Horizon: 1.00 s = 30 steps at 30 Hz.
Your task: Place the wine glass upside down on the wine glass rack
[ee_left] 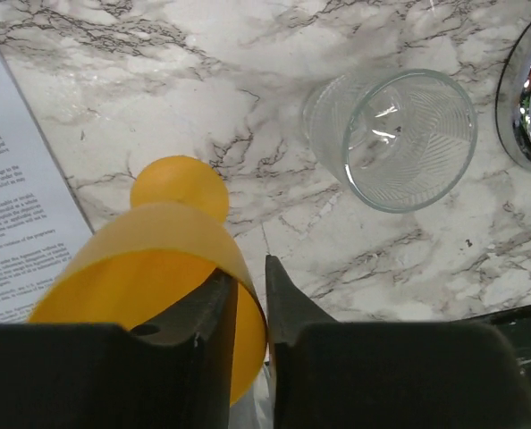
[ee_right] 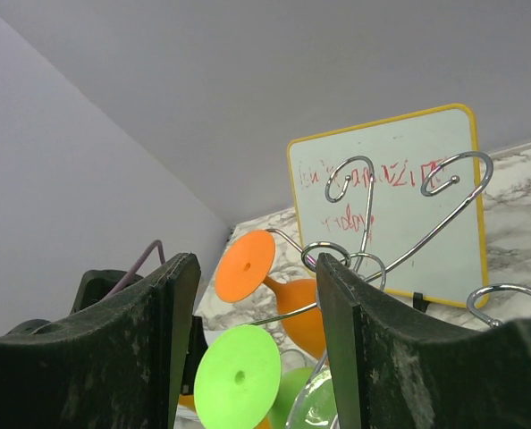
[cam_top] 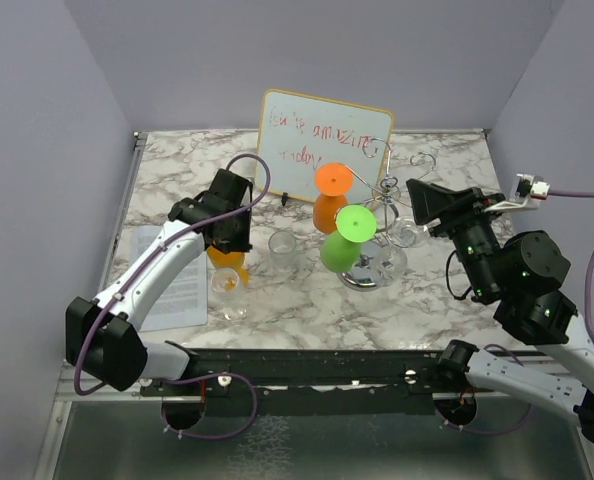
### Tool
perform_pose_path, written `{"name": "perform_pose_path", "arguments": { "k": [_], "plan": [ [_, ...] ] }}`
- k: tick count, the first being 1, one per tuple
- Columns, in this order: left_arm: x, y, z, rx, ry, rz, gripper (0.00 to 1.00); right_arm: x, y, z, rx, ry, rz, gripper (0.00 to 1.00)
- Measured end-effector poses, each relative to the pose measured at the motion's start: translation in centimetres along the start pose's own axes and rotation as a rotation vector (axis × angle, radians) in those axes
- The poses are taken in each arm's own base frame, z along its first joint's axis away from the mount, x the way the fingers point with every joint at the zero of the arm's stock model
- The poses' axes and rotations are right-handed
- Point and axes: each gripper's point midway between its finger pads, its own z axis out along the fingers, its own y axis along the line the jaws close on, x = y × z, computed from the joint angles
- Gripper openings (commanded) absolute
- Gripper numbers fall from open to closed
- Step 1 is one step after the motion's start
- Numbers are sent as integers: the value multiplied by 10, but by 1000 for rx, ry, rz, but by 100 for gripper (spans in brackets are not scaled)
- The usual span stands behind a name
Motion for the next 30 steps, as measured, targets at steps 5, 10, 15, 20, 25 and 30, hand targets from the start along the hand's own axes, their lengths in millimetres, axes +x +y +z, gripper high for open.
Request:
{"name": "perform_pose_path", "arguments": {
  "k": [5,10,15,20,25,30],
  "plan": [
    [-6,7,3,-42,-15,10,0,4,0,3,4,8,-7,60],
    [-17,10,-1,-67,-56,13,0,3,2,4,3,8,-7,61],
    [-47,9,-24,-79,-181,10,0,-4,8,5,-10,1,5,65],
    [-106,-3,-80,-47,-420,-18,0,-7,16,7,-29,5,24,69],
    [-149,-16,-143,35,-679,-47,0,-11,33,15,-58,18,59,76],
    [-162,-22,-206,137,-944,-80,0,10,60,35,-118,82,80,77]
  ]
}}
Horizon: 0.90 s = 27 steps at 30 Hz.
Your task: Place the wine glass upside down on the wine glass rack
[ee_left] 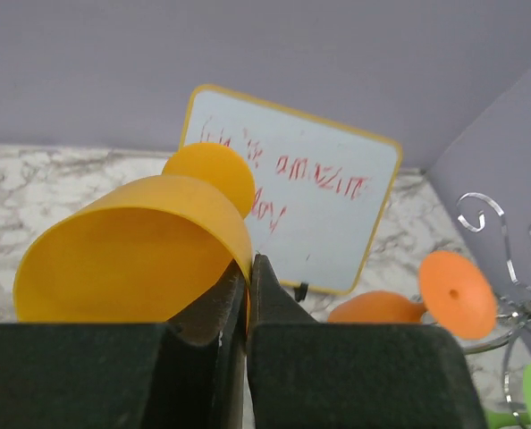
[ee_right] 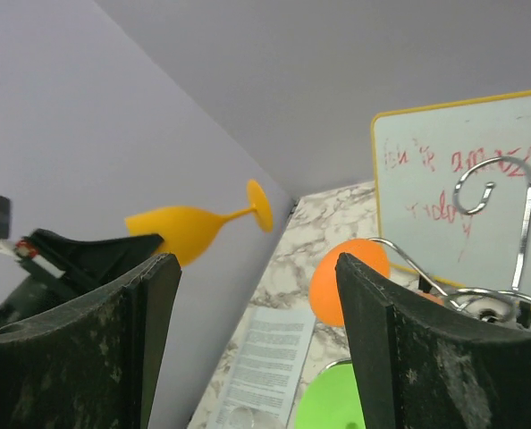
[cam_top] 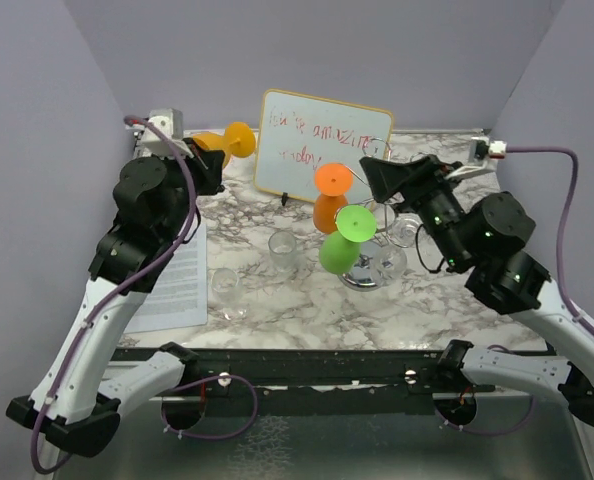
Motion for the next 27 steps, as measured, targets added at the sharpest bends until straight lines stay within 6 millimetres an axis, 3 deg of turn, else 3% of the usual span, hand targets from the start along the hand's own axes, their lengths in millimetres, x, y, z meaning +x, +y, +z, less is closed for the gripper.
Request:
{"name": "perform_pose_path", "arguments": {
  "k": [6,9,15,22,27],
  "plan": [
    [-59,-21,-31,120,-246,-66,0,43,17,31,-53,97,28,76],
    [-77,-35,-41,197,-313,-104,0,49,31,42,-88,109,67,74],
    [-87,-68,-54,398,-367,-201,0,35,68,58,-212,51,189,73],
    [-94,-93,-66,561,-401,-228,0,28,115,88,-339,37,293,71],
    [-107,-100,-76,617,-460,-234,0,34,123,99,-334,59,394,67]
  ]
}}
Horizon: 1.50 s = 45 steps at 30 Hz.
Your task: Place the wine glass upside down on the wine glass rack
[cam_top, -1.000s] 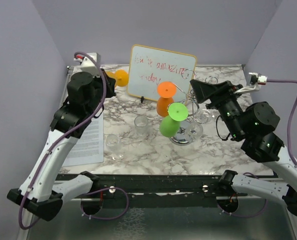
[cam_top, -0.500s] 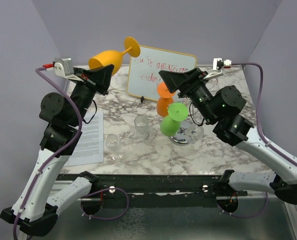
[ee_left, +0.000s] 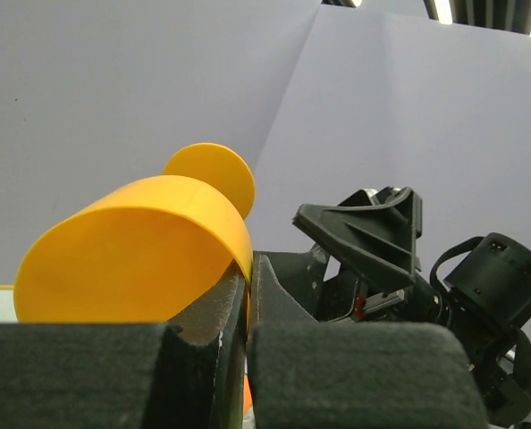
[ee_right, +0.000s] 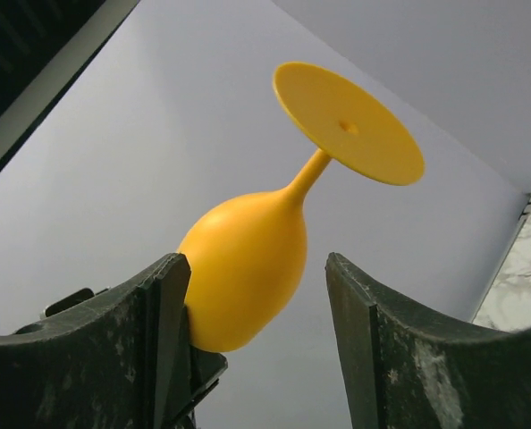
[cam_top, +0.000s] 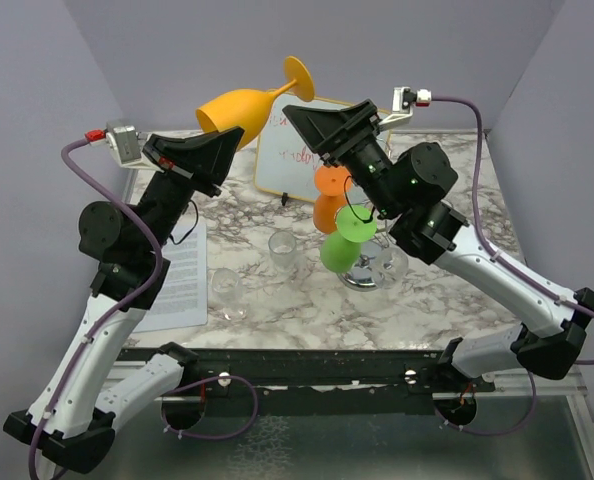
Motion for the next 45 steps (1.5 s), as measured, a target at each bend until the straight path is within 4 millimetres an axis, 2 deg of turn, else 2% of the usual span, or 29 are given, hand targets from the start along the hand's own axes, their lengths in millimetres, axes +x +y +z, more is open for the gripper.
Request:
{"name": "perform_pose_path", "arguments": {
  "k": [6,12,20,25,29,30,31,34,35,38,45],
  "plan": [
    [0,-3,2,32,-27,-19,0,-2,-4,8,21,-43,120,52],
    [-1,-5,3,53,-44,-24,0,-13,-8,15,26,-132,212,54],
    [2,-8,3,77,-39,-27,0,-11,-14,31,40,-160,244,53],
    [3,-12,2,98,-36,-33,0,-9,-12,39,34,-163,255,39],
    [8,-10,0,97,-27,-41,0,-6,-15,41,38,-160,257,15],
    [8,-10,0,97,-27,-44,2,-6,-16,41,40,-159,256,9],
    [8,-10,-1,98,-28,-47,9,-5,-16,41,40,-160,256,3],
    [11,-10,-4,96,-26,-58,48,-8,-12,41,24,-168,260,1],
    [12,-10,-5,95,-24,-68,58,-9,-11,41,17,-170,249,1],
    [17,-7,-9,80,-12,-87,71,-10,-10,40,3,-174,192,1],
    [26,12,-14,-80,93,-124,83,-21,-7,34,-25,-206,-70,1]
  ]
}}
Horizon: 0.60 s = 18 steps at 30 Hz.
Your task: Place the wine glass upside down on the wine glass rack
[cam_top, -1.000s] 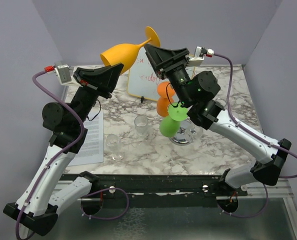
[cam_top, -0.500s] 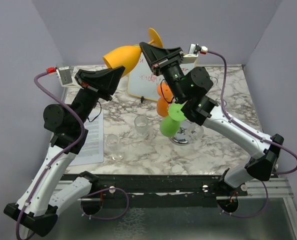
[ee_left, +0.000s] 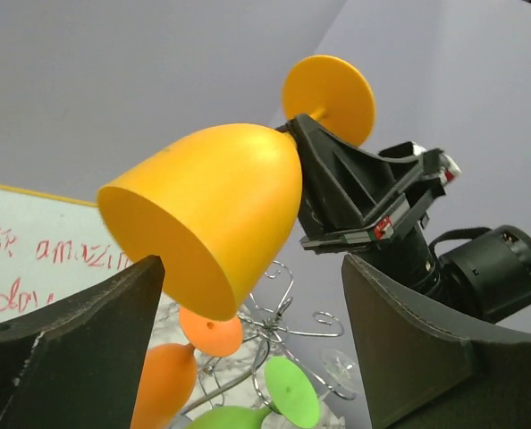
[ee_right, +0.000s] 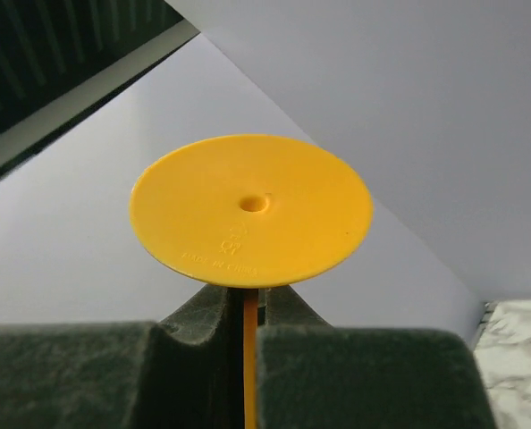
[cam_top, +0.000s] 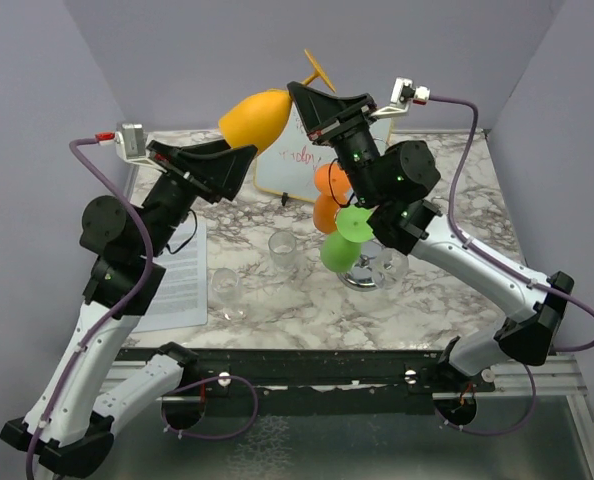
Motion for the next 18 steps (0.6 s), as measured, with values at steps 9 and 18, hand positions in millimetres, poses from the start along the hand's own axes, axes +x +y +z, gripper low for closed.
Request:
{"name": "perform_pose_path", "arguments": {
  "k": [9,18],
  "plan": [
    [-9,-7,-18,-119,92,-85,88,-31,26,-5,-138,-59,-443,1],
    [-25,-53,10,1,162,-279,95,-28,36,-5,-285,-79,-883,1]
  ]
}}
